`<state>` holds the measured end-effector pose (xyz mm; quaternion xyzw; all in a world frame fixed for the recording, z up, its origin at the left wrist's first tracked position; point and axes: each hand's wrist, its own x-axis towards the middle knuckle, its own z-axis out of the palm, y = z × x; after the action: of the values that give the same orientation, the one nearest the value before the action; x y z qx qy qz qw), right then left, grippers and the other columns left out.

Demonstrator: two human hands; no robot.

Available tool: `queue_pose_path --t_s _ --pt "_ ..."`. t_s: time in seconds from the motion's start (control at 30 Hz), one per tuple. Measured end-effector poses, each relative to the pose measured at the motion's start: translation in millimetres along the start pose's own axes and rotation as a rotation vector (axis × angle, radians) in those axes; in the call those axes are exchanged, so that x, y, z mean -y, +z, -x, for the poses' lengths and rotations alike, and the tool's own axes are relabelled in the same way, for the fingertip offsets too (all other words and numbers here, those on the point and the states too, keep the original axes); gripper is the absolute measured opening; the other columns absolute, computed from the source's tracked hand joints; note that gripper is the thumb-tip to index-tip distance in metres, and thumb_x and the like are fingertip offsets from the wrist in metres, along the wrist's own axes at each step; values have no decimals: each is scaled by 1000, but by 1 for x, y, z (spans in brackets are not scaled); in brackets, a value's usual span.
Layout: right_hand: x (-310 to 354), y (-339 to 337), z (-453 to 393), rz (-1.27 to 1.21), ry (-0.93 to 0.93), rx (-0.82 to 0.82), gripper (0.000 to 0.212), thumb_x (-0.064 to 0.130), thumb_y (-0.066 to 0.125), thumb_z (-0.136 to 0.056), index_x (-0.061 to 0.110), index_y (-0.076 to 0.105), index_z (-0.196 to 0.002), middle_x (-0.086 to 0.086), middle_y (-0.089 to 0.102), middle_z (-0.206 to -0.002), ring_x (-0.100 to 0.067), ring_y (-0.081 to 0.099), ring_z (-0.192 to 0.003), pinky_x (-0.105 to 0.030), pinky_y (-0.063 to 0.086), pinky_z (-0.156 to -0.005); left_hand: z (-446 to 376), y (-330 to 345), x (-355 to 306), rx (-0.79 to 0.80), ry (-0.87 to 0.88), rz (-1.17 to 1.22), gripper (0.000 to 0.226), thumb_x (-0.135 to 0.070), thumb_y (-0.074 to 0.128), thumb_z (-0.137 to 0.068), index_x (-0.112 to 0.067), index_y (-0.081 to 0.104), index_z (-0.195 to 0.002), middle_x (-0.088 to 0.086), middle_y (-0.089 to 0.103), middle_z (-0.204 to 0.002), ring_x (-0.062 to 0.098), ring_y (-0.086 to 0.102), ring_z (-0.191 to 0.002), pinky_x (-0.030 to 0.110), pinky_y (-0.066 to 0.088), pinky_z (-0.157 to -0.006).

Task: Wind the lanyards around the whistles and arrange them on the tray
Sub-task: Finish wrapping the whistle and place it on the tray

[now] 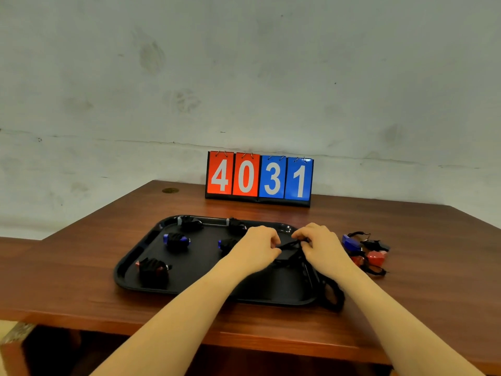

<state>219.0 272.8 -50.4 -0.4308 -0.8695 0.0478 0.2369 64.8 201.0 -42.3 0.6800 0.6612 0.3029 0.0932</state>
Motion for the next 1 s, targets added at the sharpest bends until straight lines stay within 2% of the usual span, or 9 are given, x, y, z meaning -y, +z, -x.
queue_pose_path --t_s 0.17,0.27,0.37,0.43,0.57,0.7,0.83,0.93,1.0 --pt "-5 4 -7 11 12 5 31 13 46 -91 22 58 -119 3 57 -115 -18 50 -105 -33 41 -92 -19 16 -11 74 -46 -170 32 -19 56 -91 -1 58 -117 13 56 -120 27 57 -106 34 47 -93" --pt "-7 8 -11 -36 17 6 31 11 46 -91 20 59 -118 1 58 -113 -17 53 -102 -32 43 -92 -30 26 -10 89 -83 -250 29 -18 54 -92 0 58 -114 13 52 -120 27 56 -100 37 49 -89" --pt "-9 11 -15 -80 29 16 29 11 47 -91 18 59 -117 1 57 -111 -17 54 -102 -30 45 -90 -38 30 -9 58 -125 -285 18 -4 50 -89 -3 60 -103 12 55 -115 27 59 -92 35 51 -80" --pt "-10 13 -17 -81 22 1 29 13 50 -90 19 58 -118 1 54 -108 -17 52 -103 -30 45 -90 -39 28 -9 46 -139 -284 19 -1 46 -87 -4 58 -101 12 56 -111 28 60 -92 35 51 -76" --pt "-10 13 -18 -56 -9 -32 28 24 55 -90 20 56 -118 4 43 -98 -16 46 -97 -29 42 -87 -34 11 -5 -53 -97 -139 13 -9 42 -94 -11 51 -103 9 59 -103 24 60 -88 38 52 -80" --pt "-5 14 -20 -106 6 -48 17 29 53 -92 16 63 -92 3 45 -88 -14 50 -83 -27 45 -76 -24 -17 -2 -176 -63 -26 12 -15 41 -97 -14 49 -106 4 61 -96 16 60 -85 29 52 -78" --pt "2 10 -20 -197 12 -94 17 29 54 -91 18 66 -97 6 51 -79 -10 52 -74 -23 43 -68 -17 -33 1 -274 -44 38 10 -17 43 -96 -16 50 -104 1 60 -96 12 59 -85 27 52 -78" --pt "5 8 -18 -263 38 -97 11 26 57 -90 21 66 -94 8 56 -71 -7 52 -67 -24 45 -67 -13 -38 3 -340 -45 102 9 -15 44 -96 -15 50 -103 -2 57 -90 8 56 -77 13 45 -66" --pt "7 7 -15 -266 53 -108 9 26 57 -90 20 64 -90 9 52 -64 -6 49 -60 -25 45 -64 -10 -42 2 -374 -43 147 9 -14 44 -96 -15 51 -102 -5 54 -85 5 53 -70 10 40 -58"
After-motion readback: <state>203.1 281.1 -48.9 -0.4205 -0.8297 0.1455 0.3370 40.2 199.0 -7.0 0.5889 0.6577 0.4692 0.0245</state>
